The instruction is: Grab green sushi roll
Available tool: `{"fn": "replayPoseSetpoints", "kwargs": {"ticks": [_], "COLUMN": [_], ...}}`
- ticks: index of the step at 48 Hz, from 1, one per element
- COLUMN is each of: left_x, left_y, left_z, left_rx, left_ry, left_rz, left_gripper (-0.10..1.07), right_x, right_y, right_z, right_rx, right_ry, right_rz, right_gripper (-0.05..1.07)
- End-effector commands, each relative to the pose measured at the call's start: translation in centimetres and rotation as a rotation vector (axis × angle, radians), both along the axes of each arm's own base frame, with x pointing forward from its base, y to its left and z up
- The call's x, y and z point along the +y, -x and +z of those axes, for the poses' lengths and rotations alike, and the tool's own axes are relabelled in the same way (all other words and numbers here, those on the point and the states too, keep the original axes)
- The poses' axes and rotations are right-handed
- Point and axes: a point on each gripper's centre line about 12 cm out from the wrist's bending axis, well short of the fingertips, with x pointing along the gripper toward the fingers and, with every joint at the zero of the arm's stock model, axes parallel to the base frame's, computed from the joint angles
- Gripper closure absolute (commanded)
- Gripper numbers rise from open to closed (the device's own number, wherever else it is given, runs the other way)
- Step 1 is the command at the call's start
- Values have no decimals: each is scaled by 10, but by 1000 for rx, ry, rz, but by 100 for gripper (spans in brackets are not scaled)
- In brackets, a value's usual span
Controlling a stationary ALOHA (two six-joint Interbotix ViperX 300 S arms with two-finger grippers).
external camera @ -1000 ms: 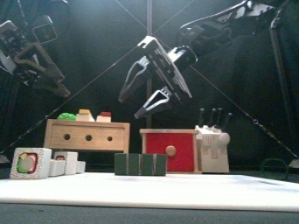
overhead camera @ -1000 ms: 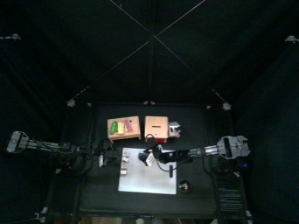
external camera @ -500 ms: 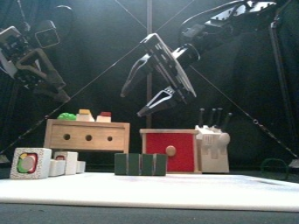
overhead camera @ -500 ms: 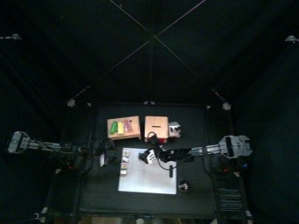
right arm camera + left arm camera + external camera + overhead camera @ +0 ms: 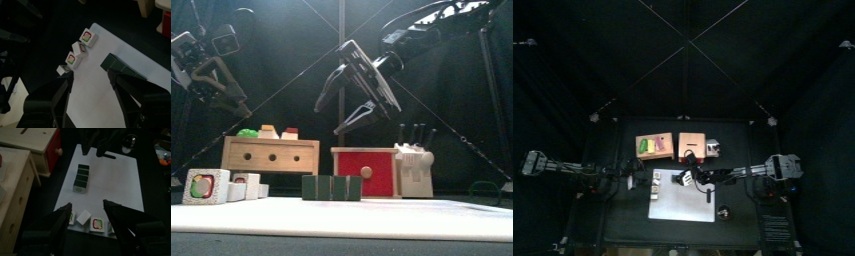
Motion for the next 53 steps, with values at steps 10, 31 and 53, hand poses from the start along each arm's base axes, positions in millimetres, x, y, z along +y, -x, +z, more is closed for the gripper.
{"fn": "replayPoseSetpoints", "kwargs": {"ticks": [10,31,53], "left_x": [2,3,5], "left_y": [-2,-1,-1], "left_z": [3,3,1], "left_rx": [-7,-7,-3], "left_ry": [0,-1,-6], "left_rz": [9,10,18], "left_gripper": [8,8,8], "right_x": [-2,-5,-1], "right_y": [5,9,17], "right_z": [27,34,38], "right_rx": [-64,-67,-59], "right_ry": [-12,-2,-31], "right_rz": [-12,-31,-49], "right_gripper": [12,12,12]}}
